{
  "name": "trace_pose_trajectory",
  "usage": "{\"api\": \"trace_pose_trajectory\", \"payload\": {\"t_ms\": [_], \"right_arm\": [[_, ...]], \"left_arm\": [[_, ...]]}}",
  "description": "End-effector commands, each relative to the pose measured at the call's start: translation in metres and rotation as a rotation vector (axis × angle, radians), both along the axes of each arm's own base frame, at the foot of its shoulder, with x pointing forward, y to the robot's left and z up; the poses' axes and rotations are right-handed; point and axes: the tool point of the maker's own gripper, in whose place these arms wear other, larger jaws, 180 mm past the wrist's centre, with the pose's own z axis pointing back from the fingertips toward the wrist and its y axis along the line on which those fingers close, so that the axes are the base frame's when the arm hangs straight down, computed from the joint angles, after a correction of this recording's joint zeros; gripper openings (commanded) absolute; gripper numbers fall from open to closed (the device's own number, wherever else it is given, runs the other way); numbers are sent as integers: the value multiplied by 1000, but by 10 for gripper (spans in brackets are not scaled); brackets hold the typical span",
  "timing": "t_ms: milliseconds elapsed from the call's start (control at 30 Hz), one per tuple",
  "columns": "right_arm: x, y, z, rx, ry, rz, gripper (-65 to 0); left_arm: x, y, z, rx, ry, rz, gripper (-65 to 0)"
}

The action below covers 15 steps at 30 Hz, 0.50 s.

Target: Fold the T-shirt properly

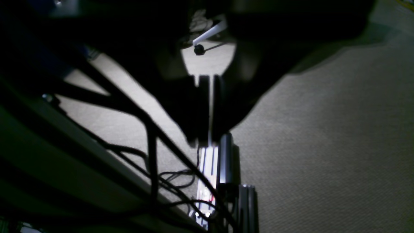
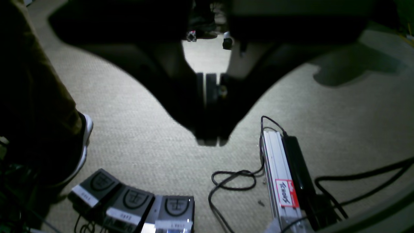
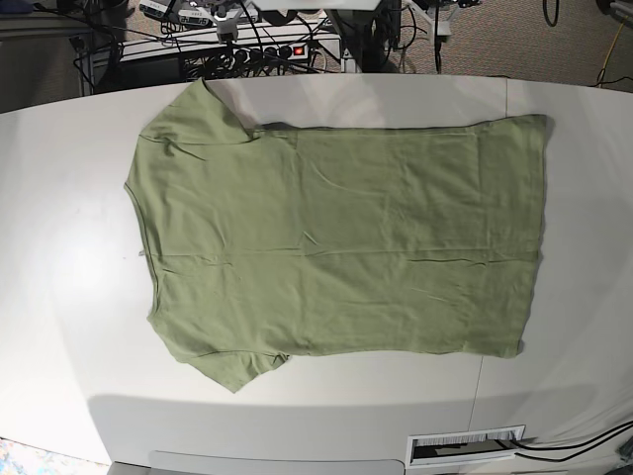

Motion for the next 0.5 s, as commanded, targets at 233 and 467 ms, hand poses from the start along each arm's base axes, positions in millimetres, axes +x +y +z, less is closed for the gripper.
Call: {"api": "trace_pose_trajectory", "payload": {"t_ms": [233,467], "right_arm": [[1,-21,3,-28,-14,7,-650],[-1,-30,4,-42,-1,10,-650]], "left_arm": [[-8,-3,6,-16,-22,-3,-650],[-7,-3,6,-16,-26,-3,-650]]}}
